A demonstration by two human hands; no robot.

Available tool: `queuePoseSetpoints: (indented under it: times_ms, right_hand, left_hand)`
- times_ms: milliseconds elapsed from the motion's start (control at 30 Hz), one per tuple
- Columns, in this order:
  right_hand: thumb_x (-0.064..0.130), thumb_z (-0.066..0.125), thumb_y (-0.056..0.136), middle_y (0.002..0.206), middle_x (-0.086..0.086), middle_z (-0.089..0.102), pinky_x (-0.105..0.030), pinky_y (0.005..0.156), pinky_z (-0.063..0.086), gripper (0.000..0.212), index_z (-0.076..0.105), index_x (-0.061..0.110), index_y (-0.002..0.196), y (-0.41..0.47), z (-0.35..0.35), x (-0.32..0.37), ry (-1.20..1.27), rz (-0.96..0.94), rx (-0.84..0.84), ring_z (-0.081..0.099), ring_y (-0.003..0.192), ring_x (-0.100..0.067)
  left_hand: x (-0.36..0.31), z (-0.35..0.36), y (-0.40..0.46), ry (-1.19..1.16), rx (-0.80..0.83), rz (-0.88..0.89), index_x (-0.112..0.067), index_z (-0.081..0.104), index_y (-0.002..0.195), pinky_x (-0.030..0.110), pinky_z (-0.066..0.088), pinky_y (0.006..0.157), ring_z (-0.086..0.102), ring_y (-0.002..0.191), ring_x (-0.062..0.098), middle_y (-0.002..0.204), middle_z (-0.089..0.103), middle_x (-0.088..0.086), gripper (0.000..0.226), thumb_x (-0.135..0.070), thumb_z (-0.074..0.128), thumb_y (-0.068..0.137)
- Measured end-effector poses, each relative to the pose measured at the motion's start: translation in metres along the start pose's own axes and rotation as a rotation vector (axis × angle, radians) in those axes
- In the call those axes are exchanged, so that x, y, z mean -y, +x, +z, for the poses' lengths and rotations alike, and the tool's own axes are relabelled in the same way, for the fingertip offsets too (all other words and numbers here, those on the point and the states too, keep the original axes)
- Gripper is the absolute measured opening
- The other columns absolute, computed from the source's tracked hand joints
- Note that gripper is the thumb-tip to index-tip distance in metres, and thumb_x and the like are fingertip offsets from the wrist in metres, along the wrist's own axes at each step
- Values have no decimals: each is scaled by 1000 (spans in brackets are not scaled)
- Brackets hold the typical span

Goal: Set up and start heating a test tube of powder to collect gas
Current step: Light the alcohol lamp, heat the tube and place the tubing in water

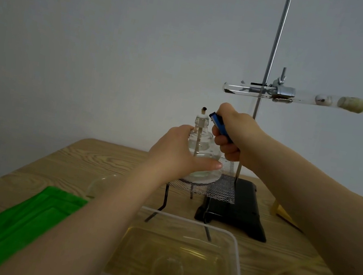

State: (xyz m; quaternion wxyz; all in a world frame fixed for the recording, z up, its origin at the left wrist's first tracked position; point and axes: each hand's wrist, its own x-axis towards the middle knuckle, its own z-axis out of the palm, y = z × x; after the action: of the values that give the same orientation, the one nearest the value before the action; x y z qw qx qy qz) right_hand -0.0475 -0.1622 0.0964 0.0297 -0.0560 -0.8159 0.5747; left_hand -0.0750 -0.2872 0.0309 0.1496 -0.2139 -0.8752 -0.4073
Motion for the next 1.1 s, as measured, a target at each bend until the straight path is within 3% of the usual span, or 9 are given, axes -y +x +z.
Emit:
queuePoseSetpoints:
  times_ms: [433,767,1100]
  right_hand:
    - [49,40,89,50,0,39,-16,36,23,46,48,12,63,-3,-1,1,8,6,19,27,35,-10]
    - [33,37,87,52,-1,38,-21,43,21,34,45,11,63,-6,6,4,-52,-19,-40,25,41,-13]
    - [33,36,87,51,0,38,-14,36,22,33,45,12,64,-4,6,5,-21,14,-23,25,37,-10]
  left_hand:
    - [0,-1,-1,17,-4,12,-30,54,106,24,46,66,55,84,1,97,57,-14,62,-59,79,57]
    - [-2,-1,-2,6,8,17,-33,52,101,20,43,64,54,82,0,93,55,-16,55,-56,80,59]
    - [-1,-1,-1,22,5,19,-33,49,101,19,39,61,50,81,-2,92,52,-17,56,-56,79,60]
